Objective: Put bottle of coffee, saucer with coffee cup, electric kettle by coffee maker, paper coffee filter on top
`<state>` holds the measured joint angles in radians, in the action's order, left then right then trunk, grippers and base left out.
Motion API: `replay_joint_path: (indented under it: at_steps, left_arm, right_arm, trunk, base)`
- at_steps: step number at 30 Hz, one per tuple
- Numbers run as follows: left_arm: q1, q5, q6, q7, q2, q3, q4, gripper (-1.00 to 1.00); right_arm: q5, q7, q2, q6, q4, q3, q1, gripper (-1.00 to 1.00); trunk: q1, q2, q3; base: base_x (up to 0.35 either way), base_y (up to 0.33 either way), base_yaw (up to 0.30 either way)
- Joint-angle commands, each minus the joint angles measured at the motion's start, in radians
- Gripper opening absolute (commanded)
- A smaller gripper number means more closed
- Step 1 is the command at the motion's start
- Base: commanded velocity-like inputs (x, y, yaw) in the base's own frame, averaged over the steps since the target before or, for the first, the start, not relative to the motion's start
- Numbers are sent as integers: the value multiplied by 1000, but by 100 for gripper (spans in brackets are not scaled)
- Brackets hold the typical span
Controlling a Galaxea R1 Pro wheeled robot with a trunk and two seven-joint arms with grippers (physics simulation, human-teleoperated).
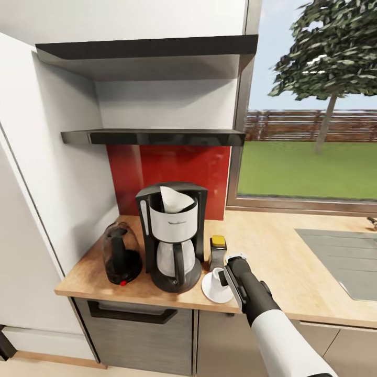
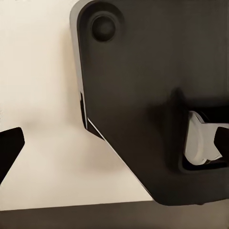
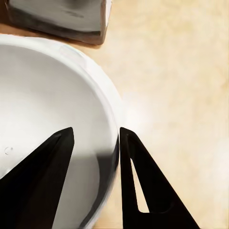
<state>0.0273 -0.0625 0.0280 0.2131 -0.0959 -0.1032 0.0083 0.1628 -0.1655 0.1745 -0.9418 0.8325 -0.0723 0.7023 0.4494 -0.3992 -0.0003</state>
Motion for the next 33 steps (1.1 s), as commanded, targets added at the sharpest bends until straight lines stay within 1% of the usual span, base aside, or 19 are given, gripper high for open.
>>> replay_joint_path:
  at_steps: [1,33]
  left_arm:
    - [0,-7,3,3,0,-9,1,100]
    - [0,-6,3,3,0,-10,1,100]
  right_arm:
    - [3,3,0,-5,1,-1,0,-100]
    - [6,1,0,-5,-1,-1,0,-100]
  trunk:
    - [1,-1,0]
    - [1,-1,0]
  base:
    - [83,0,0]
    - [5,-1,0]
